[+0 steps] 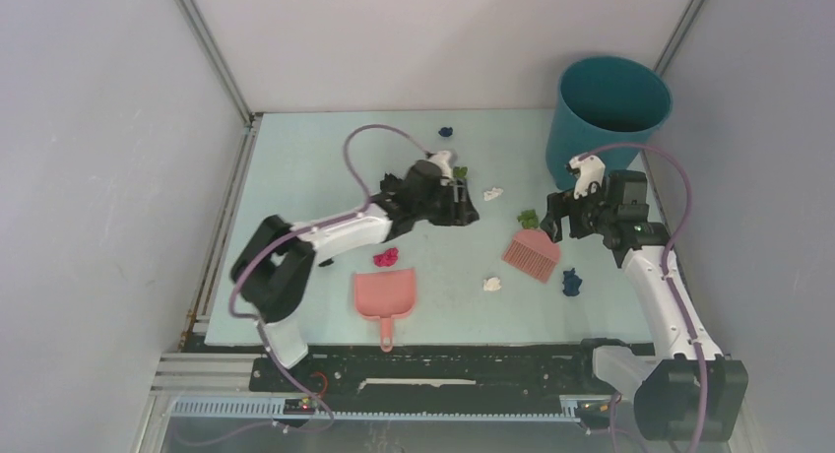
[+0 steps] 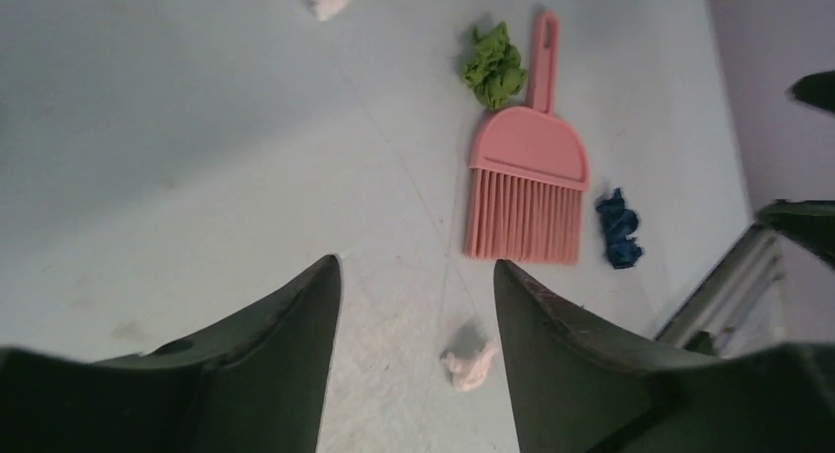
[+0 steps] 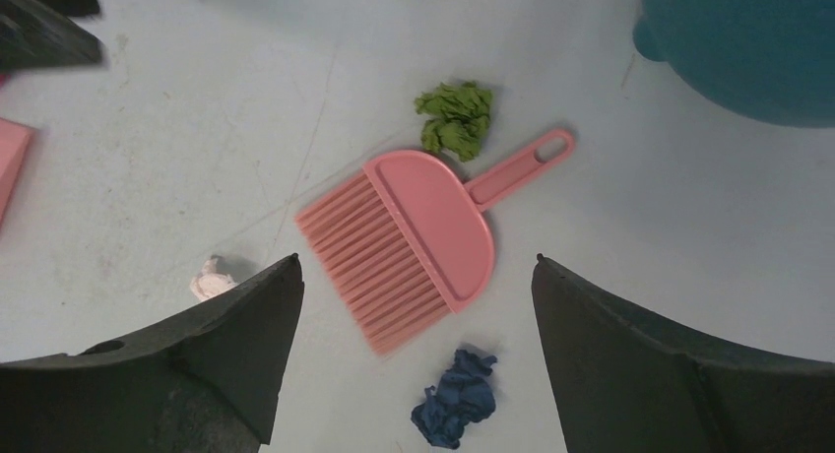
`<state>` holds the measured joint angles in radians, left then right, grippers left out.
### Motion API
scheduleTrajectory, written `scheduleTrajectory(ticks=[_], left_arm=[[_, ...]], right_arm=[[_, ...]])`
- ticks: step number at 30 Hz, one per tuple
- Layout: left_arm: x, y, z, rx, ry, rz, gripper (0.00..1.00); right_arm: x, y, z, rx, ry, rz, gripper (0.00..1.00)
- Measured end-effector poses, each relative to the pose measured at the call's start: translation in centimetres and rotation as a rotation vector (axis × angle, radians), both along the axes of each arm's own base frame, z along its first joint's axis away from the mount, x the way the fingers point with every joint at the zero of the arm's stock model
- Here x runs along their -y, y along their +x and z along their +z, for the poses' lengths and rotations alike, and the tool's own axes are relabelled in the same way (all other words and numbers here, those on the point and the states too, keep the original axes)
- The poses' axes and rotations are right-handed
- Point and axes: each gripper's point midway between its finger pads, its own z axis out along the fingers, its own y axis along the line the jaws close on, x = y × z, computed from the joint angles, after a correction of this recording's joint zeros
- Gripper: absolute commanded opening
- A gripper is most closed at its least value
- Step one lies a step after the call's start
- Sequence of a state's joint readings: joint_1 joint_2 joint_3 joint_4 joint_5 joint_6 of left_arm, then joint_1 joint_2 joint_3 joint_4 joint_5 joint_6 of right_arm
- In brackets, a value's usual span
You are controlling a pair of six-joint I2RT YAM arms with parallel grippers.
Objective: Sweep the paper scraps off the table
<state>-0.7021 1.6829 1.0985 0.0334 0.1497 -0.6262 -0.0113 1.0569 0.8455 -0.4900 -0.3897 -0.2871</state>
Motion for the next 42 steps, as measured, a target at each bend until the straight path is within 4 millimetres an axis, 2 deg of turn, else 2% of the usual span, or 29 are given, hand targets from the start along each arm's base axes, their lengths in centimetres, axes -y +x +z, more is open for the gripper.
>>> scheduleTrajectory(ticks=[3, 6, 9, 11, 14, 20, 28, 34, 38, 42], left_arm=[[4.3, 0.0, -1.6, 0.001, 0.077, -0.076, 0.59], [8.2, 0.3, -2.4, 0.036, 0.151, -0.148, 0.55], [10.9, 0.3, -3.1, 0.055, 0.196, -0.204, 0.41], [12.0, 0.1, -4.1, 0.054, 0.225, -0.234, 0.40], [12.6, -0.3, -6.3, 0.031, 0.286, -0.274, 0.46], [13.0, -1.2, -10.6, -0.034, 0.381, -0.335, 0.45], [13.7, -1.6, -10.7, -0.036, 0.374, -0.356, 0.41], [13.9, -2.1, -10.7, -0.020, 0.391, -0.383, 0.47], [15.3, -2.5, -10.9, 0.020, 0.445, -0.417, 0.39], [16.1, -3.2, -11.1, 0.049, 0.470, -0.434, 0.15]], right_arm=[[1.2, 0.0, -0.1, -0.009, 0.000, -0.039, 0.91], [2.3, 0.1, -0.3, -0.017, 0.004, -0.077, 0.91], [3.2, 0.2, -0.7, -0.035, 0.009, -0.103, 0.91], [3.4, 0.2, -1.1, -0.047, 0.010, -0.111, 0.91], [3.6, 0.3, -1.5, -0.061, 0.012, -0.112, 0.91], [3.6, 0.2, -1.7, -0.069, 0.015, -0.106, 0.91], [3.6, 0.0, -1.7, -0.074, 0.022, -0.103, 0.90], [4.0, -0.1, -1.8, -0.081, 0.032, -0.116, 0.90], [4.0, -0.2, -1.8, -0.087, 0.044, -0.114, 0.90], [4.1, -0.3, -1.7, -0.088, 0.054, -0.113, 0.90]])
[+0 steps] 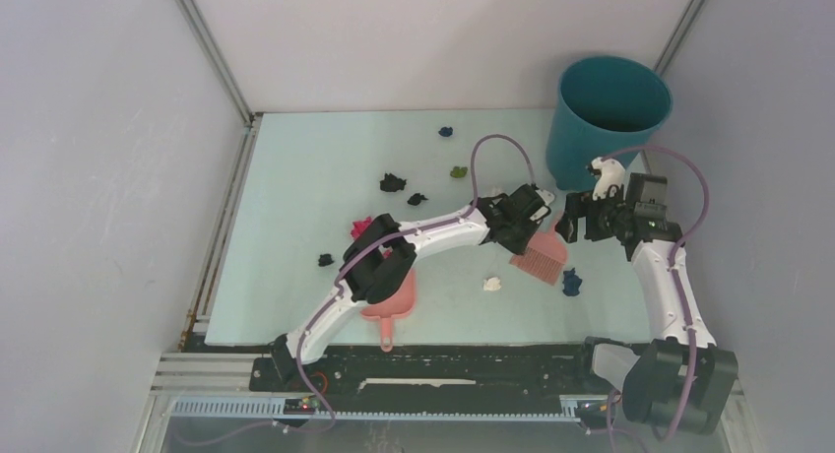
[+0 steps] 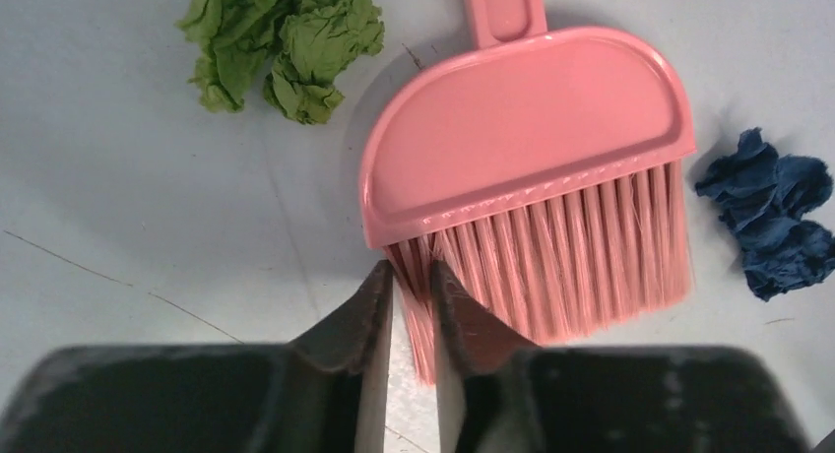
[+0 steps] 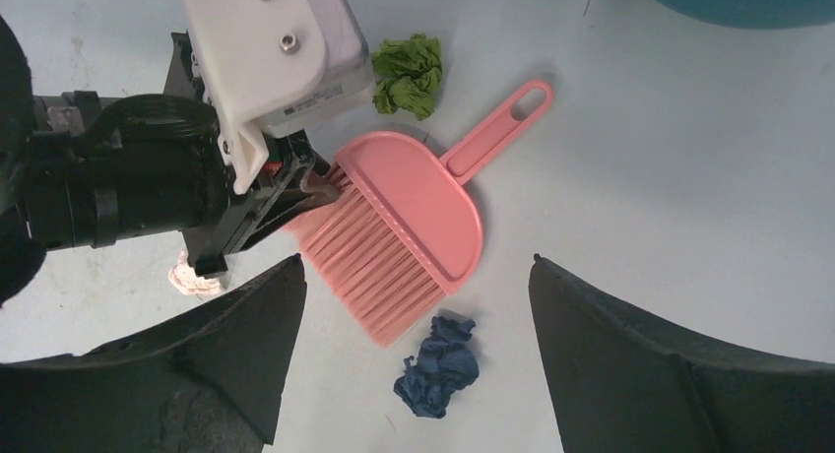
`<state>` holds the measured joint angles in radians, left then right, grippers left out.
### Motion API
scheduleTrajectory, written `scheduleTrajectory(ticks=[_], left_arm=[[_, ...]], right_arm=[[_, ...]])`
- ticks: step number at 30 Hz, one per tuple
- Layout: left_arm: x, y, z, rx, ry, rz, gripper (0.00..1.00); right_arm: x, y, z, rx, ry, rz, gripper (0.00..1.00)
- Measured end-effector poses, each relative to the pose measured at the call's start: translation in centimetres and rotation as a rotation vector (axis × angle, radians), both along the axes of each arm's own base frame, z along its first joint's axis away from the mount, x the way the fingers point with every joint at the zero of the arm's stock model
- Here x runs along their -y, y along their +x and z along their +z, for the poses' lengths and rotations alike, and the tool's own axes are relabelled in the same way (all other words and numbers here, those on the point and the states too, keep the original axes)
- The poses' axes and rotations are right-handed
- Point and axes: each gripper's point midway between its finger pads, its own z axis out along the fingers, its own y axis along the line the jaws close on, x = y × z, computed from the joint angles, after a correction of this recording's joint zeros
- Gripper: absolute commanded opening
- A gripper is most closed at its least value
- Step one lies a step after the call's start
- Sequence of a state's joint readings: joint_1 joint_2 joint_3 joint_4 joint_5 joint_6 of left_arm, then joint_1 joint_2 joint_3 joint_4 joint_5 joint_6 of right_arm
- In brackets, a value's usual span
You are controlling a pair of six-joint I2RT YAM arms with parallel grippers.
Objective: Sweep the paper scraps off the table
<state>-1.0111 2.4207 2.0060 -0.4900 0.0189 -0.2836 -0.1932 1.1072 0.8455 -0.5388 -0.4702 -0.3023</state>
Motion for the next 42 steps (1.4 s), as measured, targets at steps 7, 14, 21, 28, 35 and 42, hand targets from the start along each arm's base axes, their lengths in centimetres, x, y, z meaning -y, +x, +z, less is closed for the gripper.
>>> scheduleTrajectory(ticks=[7, 14, 21, 28, 35, 42], left_arm=[[0.3, -0.2, -0.2, 0.034, -0.029, -0.027, 0.00], [-0.3, -0.6, 0.4, 0.107, -0.077, -0.092, 0.00], [-2.8, -2.3, 3.7, 0.182, -0.089, -0.193, 0.00], [-5.9, -4.1, 11.4, 0.353, -0.141, -0.298, 0.00], [-8.2, -5.3, 14.8, 0.473, -0.143, -0.399, 0.00], [-10.3, -5.6, 14.0, 0.495, -0.055, -0.446, 0.23]], right_arm=[[0.7, -0.1, 0.3, 0.007, 0.018, -0.017, 0.90], [0.5, -0.3, 0.5, 0.012, 0.049, -0.009, 0.92], [1.3, -1.6, 2.5, 0.040, 0.224, -0.013, 0.92], [-0.5, -3.1, 3.1, 0.057, 0.314, 0.124, 0.92], [-3.0, -5.0, 3.1, 0.060, 0.353, 0.288, 0.89], [-6.6, -6.5, 2.8, 0.045, 0.326, 0.483, 0.87]])
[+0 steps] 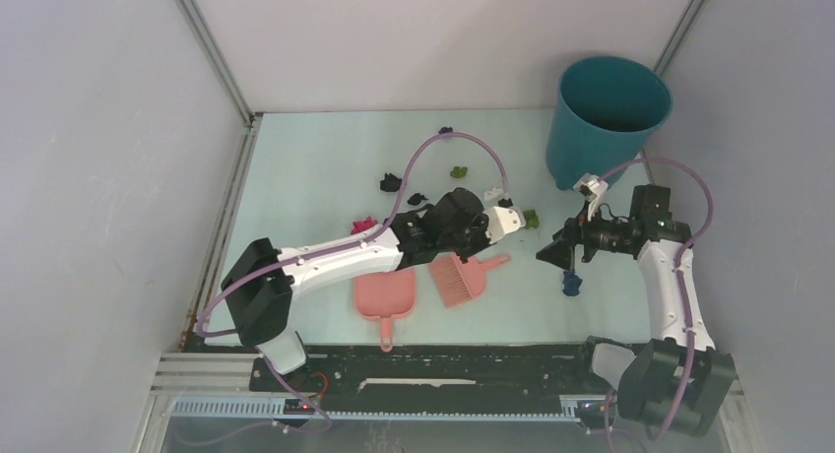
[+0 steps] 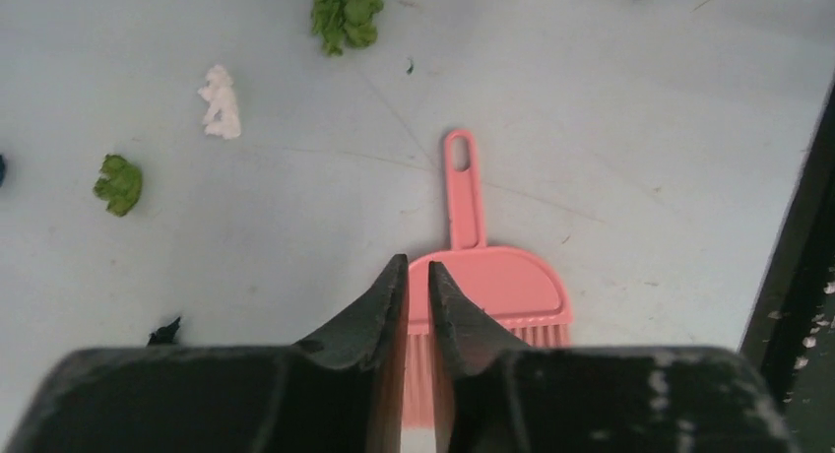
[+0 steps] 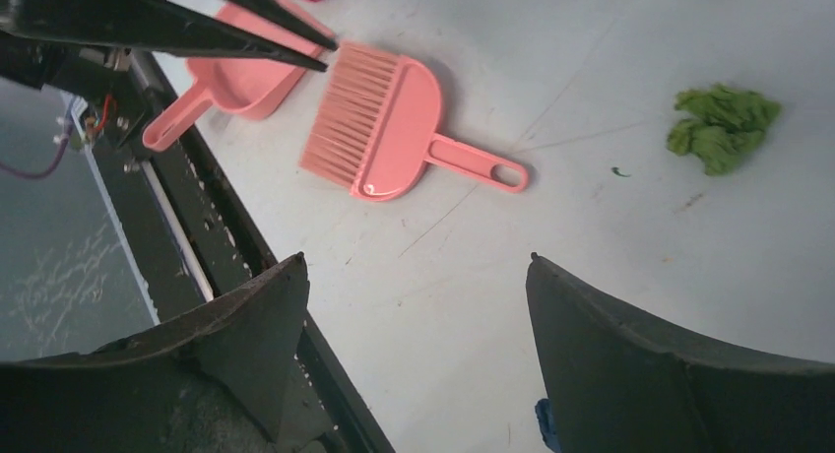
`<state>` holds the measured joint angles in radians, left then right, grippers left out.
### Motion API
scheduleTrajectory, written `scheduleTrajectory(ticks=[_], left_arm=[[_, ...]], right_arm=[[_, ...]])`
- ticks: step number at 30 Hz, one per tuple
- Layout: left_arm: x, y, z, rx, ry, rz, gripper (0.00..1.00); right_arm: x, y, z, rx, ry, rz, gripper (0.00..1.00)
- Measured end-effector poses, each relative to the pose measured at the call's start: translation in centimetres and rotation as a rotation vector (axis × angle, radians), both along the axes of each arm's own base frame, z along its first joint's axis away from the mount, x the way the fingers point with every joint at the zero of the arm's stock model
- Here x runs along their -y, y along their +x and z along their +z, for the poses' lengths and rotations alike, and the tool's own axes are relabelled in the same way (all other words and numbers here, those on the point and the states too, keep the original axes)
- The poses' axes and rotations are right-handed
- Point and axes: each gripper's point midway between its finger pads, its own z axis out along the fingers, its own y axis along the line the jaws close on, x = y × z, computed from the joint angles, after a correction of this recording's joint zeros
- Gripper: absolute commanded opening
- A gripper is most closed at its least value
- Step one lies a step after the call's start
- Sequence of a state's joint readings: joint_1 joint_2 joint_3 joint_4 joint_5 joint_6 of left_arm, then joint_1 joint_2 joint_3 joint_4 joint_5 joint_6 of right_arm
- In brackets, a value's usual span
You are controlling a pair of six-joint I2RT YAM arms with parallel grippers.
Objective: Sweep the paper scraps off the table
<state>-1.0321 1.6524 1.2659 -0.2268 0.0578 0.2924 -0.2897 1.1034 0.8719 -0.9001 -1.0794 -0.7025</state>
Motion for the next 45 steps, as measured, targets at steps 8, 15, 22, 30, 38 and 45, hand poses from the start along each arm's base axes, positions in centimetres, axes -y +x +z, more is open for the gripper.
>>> scheduleTrajectory(ticks=[8, 15, 22, 30, 38, 45], left_arm=[[-1.0, 1.5, -2.6, 0.001, 0.138, 0.069, 0.56], [-2.6, -0.7, -8.0, -0.093, 0.308, 0.115, 0.57], [-3.3, -4.9, -11.8, -0.160, 0.432, 0.070, 0.47], [-4.1, -7.0, -12.8, -0.223, 0.474, 0.076, 0.49], [-4.1, -8.4, -14.5, -0.250, 0.525, 0.070, 0.42], [-3.9, -7.7, -14.7, -0.219, 0.536, 0.097, 0.00]], right_arm=[[-1.0, -0.4, -0.8, -0.013, -0.054, 0.052, 0.87], [0.7, 0.4, -1.1, -0.027, -0.063, -0.024, 0.87], [1.9, 0.7, -1.2, -0.036, -0.065, -0.081, 0.87], [2.1, 0.8, -1.2, -0.039, -0.062, -0.089, 0.87], [2.2, 0.8, -1.1, -0.040, -0.060, -0.096, 0.87], [2.7, 1.0, -1.1, -0.044, -0.055, -0.121, 0.86]])
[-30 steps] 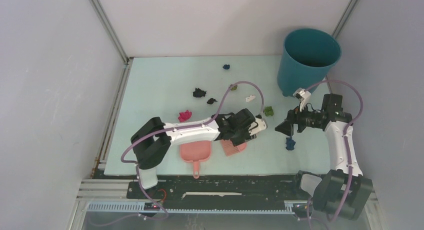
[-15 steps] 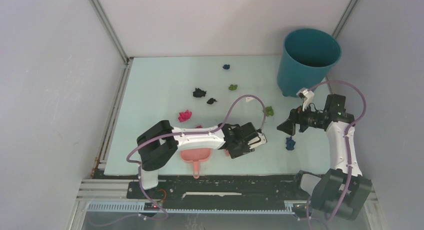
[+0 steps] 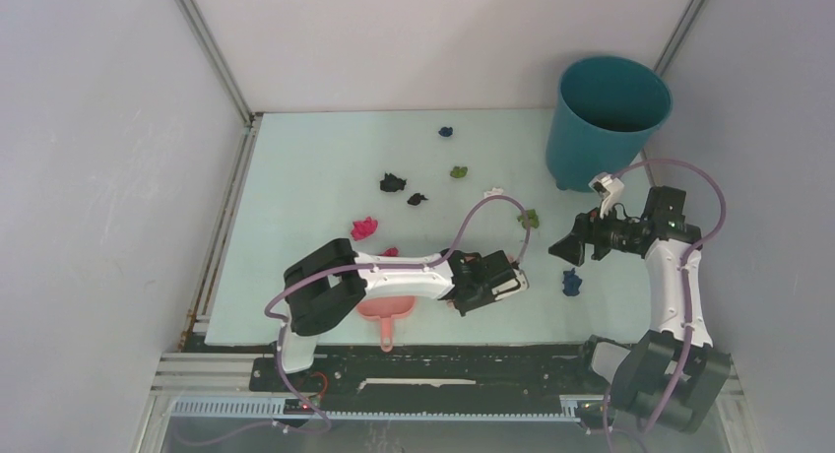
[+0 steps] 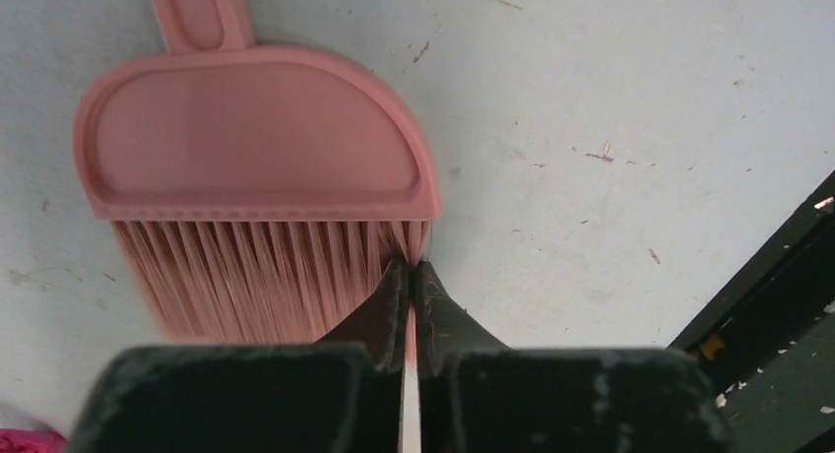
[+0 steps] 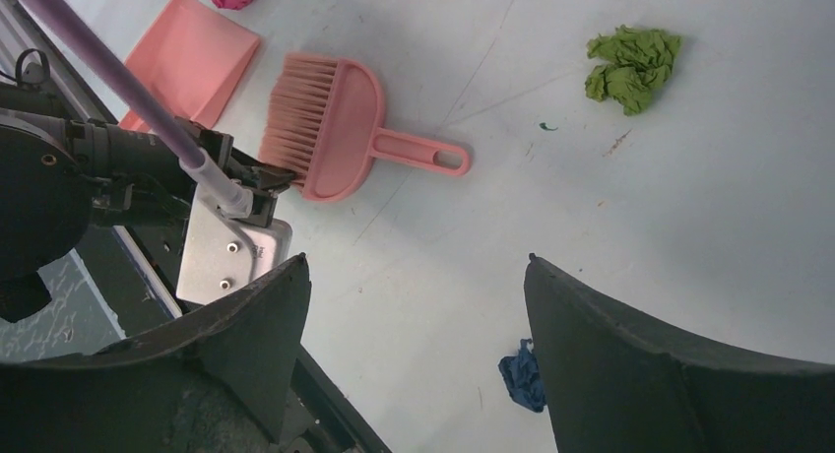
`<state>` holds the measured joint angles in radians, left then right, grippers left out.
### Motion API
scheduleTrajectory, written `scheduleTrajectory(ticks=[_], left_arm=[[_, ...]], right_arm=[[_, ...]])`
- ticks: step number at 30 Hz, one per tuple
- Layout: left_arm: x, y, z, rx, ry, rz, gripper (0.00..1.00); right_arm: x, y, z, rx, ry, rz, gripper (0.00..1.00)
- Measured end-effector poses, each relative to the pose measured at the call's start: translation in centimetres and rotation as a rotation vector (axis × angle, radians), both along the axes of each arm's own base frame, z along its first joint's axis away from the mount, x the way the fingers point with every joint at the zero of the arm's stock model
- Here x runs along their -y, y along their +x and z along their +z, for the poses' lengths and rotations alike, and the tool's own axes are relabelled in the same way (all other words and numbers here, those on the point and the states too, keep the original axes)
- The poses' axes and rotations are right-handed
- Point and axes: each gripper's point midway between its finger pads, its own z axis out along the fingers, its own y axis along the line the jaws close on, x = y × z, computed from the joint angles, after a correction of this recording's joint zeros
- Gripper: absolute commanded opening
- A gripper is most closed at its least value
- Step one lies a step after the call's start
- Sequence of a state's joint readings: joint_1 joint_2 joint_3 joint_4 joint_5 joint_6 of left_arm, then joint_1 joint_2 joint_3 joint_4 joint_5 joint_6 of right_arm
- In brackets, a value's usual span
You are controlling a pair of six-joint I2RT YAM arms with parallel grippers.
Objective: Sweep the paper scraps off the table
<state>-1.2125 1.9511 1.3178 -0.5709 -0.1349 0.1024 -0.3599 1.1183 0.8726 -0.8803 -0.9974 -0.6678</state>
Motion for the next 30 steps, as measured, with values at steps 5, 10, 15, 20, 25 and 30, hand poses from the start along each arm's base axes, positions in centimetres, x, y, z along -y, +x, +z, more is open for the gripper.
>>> scheduleTrajectory(ticks=[5, 10, 15, 20, 25, 30], left_arm=[[-0.7, 0.1, 0.2, 0.009, 0.027, 0.003, 0.00], [-2.1, 0.7, 2.8, 0.068, 0.049, -0.011, 0.00], [-2.0, 3.3, 8.2, 0.236, -0.020, 0.003, 0.00], [-3.0, 5.3, 12.7, 0.374, -0.085, 0.013, 0.00], [-5.8, 5.3, 14.2, 0.435, -0.125, -0.016, 0.00], [-7.3, 4.8, 15.8, 0.475, -0.178, -0.053, 0.00]], right_arm=[[0.3, 0.1, 0.0, -0.002, 0.009, -0.012, 0.86], [-0.6, -0.7, 0.7, 0.013, 0.052, 0.034, 0.87], [-1.5, -1.6, 1.8, 0.064, 0.074, 0.079, 0.88], [-1.6, -1.8, 2.1, 0.087, 0.067, 0.090, 0.87], [-2.1, -2.4, 2.0, 0.121, 0.052, 0.148, 0.88], [-5.2, -3.9, 1.6, 0.152, 0.012, 0.334, 0.89]])
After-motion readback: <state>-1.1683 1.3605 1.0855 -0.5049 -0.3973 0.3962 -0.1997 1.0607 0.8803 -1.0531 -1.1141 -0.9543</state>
